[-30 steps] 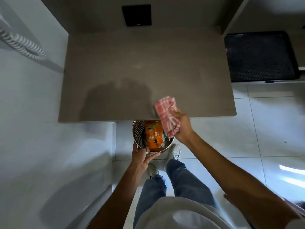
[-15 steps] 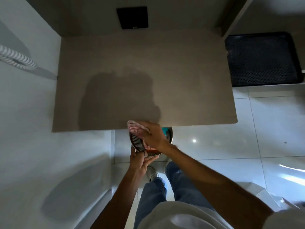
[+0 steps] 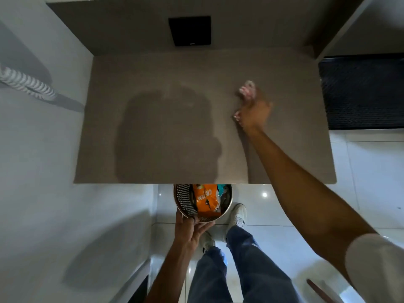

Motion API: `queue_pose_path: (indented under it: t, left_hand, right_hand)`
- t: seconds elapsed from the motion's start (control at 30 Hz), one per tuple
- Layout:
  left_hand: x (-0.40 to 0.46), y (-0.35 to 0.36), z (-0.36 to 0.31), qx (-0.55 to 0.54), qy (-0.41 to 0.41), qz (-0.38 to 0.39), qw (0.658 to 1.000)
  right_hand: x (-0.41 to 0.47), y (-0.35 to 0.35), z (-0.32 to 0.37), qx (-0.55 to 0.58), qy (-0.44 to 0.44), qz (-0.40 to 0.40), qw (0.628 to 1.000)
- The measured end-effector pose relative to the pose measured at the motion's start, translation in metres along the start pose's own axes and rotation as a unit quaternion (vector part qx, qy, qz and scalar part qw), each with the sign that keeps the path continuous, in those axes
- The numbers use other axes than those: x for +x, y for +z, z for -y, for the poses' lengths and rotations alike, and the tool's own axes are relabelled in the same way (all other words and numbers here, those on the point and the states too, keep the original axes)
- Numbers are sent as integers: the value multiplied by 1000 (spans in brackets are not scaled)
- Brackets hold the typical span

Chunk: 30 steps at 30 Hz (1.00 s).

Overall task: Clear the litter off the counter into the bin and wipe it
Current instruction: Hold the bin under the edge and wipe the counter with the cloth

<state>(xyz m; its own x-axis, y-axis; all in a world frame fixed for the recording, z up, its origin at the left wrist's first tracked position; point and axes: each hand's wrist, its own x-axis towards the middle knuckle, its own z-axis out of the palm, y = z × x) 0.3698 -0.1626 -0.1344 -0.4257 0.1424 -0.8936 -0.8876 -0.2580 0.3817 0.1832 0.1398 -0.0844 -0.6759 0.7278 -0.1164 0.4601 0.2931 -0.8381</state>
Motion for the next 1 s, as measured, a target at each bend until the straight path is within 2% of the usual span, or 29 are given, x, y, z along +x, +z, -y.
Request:
queue_pose_path:
  t: [0.1, 0.17, 0.23, 0.3, 0.37, 0.4, 0.47, 0.53, 0.63, 0.7, 0.73, 0.8, 0.83, 0.87, 0.9, 1.0]
  left_hand:
    - [2, -8, 0, -16, 10, -10, 1000]
    - [-1, -13, -2, -19, 13, -20, 1000]
    - [-7, -19, -4, -25, 16, -31, 999]
    - [-15, -24, -6, -29, 15, -33, 999]
    - [-25, -27, -6, -26, 22, -34, 999]
    - [-29, -29, -5, -24, 25, -31, 999]
    - [-33, -33, -2, -23, 24, -24, 999]
    - [-37, -34, 2, -29, 14, -25, 999]
    - [-39, -32, 10, -23, -5, -19, 1000]
    - [-38, -29, 18, -12, -19, -16, 1000]
    - [-37, -25, 22, -6, -29, -11, 1000]
    - [-36, -19, 31, 3, -43, -14, 999]
    - [-38, -14, 36, 6, -48, -14, 999]
    - [-40, -9, 41, 7, -50, -12, 999]
    - [-42, -4, 46, 8, -49, -10, 999]
    - [-45, 10, 65, 26, -38, -10, 999]
  right_hand:
    - [-4, 62, 49, 23, -66, 191, 979]
    - [-26, 95, 71, 32, -112, 340, 933]
    - [-64, 104, 76, 61, -156, 466, 869]
    - [-104, 86, 60, 33, -210, 538, 816]
    - [-141, 55, 34, -34, -272, 563, 780]
    - [-159, 39, 20, -76, -313, 550, 770]
    - [-188, 14, -5, -114, -426, 463, 769]
    - [-209, -2, -20, -70, -464, 393, 791]
    - [-220, -23, -21, -25, -415, 334, 846]
    - [-223, -42, -27, -49, -378, 259, 888]
    - [-222, -53, -31, -63, -357, 194, 912]
    - [-203, -77, -35, -105, -305, 12, 946]
    - [-186, -90, -38, -149, -266, -66, 950]
    - [-167, -101, -41, -202, -212, -105, 950]
    - [-149, -111, -46, -254, -160, -107, 948]
    - [-108, -127, -60, -340, -73, 2, 938]
